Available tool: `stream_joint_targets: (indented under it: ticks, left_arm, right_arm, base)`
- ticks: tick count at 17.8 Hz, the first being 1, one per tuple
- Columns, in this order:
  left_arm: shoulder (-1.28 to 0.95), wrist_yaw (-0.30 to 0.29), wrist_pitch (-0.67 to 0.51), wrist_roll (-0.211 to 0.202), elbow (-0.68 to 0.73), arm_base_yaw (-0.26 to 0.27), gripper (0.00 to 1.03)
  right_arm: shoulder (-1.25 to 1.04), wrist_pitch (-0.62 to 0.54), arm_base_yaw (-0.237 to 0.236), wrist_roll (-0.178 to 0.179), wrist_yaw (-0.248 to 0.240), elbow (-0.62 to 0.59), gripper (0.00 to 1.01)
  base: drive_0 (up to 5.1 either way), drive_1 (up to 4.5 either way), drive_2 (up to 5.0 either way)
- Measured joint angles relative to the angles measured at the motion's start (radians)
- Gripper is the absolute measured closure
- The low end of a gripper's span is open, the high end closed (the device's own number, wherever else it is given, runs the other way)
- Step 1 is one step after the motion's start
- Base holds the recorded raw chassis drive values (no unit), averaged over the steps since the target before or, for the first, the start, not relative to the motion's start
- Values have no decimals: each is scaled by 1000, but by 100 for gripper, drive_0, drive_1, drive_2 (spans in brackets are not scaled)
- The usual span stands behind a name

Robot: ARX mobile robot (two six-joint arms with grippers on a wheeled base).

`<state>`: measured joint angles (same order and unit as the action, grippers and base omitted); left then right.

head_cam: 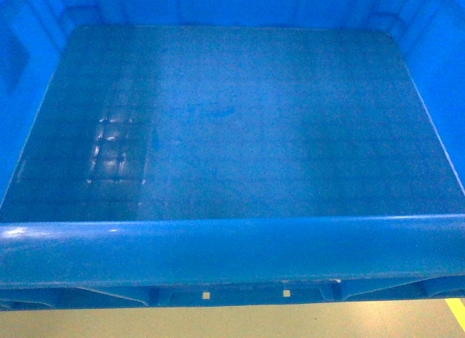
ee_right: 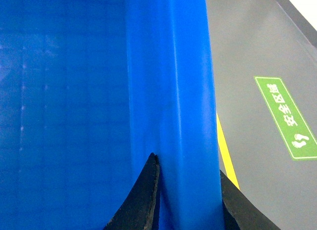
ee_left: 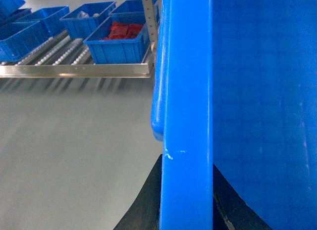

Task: Place box next to blue box on left shelf

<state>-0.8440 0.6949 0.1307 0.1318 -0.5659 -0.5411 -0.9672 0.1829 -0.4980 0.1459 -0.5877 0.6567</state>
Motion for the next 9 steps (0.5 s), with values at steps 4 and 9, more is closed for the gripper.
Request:
stream_joint_targets:
  ticks: [4,9]
  left_arm:
    - [0,1,0,0,0,0,92]
    - [0,0,2,0,0,0,92]
  right_arm:
    - [0,-3,0,0,1,0,84]
    - [0,1,0,0,0,0,84]
  base:
    - [-19,400,-439]
    - [-19,400,-439]
